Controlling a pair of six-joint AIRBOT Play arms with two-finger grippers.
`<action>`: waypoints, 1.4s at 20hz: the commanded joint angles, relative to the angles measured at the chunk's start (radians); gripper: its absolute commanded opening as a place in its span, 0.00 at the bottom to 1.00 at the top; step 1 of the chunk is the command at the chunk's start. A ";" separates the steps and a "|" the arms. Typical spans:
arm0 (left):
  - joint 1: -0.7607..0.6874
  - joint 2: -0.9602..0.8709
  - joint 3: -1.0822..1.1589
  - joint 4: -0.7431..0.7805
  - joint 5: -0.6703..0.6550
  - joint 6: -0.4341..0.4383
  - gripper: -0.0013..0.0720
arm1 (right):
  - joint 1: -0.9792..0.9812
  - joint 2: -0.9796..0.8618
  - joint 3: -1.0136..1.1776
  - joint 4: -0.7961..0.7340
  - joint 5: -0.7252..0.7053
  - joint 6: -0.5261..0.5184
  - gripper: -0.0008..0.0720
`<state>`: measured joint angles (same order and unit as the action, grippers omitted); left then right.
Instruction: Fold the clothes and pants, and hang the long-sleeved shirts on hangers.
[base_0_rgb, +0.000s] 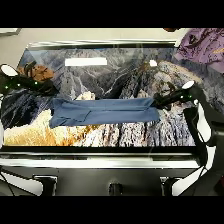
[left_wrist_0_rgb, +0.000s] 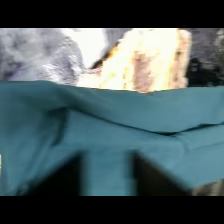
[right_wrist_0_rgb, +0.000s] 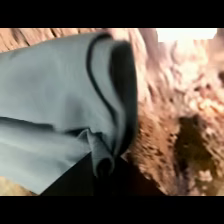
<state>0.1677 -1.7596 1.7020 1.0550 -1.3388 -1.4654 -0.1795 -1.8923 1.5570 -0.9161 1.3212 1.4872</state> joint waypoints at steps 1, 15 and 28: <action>-0.080 -0.014 0.000 -0.060 0.047 -0.066 0.04 | 0.003 0.122 0.004 -0.116 -0.005 0.127 0.05; -0.830 -0.277 0.002 -0.631 0.586 -0.158 0.04 | 0.003 0.632 0.005 -0.518 0.196 0.320 0.05; -0.883 -0.426 0.213 -0.745 0.571 -0.151 0.03 | 0.003 0.659 0.016 -0.520 0.162 0.385 0.05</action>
<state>-0.7391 -2.1765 1.8717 0.2985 -0.7101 -1.6173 -0.1772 -1.2343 1.5715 -1.4338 1.5032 1.8462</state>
